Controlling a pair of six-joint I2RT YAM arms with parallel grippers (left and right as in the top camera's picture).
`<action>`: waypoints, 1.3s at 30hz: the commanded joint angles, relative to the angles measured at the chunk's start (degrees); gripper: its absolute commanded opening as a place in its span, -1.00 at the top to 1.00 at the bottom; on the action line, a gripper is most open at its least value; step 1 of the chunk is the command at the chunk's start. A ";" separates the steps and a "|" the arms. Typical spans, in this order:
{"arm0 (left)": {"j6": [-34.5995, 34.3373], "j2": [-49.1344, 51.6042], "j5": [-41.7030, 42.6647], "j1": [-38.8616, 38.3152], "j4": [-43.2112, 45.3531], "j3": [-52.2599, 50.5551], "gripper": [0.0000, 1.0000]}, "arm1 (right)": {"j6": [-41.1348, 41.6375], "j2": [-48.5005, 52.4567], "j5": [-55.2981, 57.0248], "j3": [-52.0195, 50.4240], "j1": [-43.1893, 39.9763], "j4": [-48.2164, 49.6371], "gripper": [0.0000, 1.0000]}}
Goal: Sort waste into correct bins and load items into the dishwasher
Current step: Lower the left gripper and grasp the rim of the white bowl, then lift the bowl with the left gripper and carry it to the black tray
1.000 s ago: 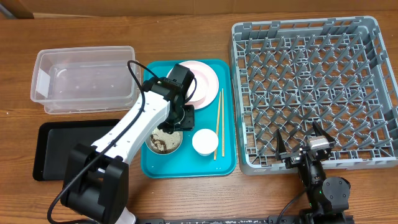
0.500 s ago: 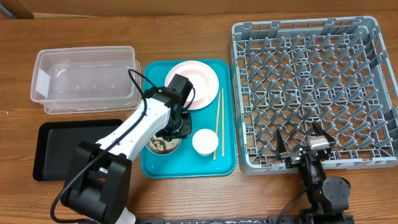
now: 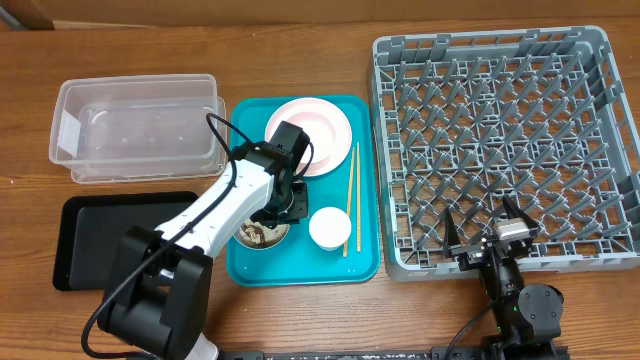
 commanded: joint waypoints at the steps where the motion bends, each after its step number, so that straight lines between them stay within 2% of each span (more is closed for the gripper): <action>1: -0.57 -0.28 0.22 -0.46 0.09 -0.96 0.61 | -0.15 -0.68 0.13 -0.61 0.31 0.46 -1.00; 9: -0.57 -0.28 0.24 -0.55 0.70 -1.66 0.63 | -0.15 -0.68 0.13 -0.61 0.31 0.46 -1.00; 12: -0.59 -0.28 0.28 -0.55 0.92 -1.64 0.92 | -0.15 -0.68 0.13 -0.61 0.31 0.46 -1.00; 17: -0.57 -0.28 1.27 -0.55 0.94 -1.64 0.91 | -0.17 -0.68 0.13 -0.61 0.31 0.46 -1.00; 23: -0.44 -0.31 7.89 -0.26 0.85 -0.17 0.92 | -0.15 -0.68 0.13 -0.61 0.31 0.46 -1.00; 26: 0.00 -0.31 10.56 0.20 -2.19 2.82 0.92 | -0.15 -0.68 0.13 -0.61 0.31 0.46 -1.00; 34: 6.21 -0.33 10.60 1.33 -16.52 15.56 0.92 | -0.17 -0.68 0.13 -0.61 0.31 0.46 -1.00; 39: 8.55 -0.48 10.62 3.82 -22.88 19.76 0.92 | -0.15 -0.68 0.13 -0.61 0.31 0.46 -1.00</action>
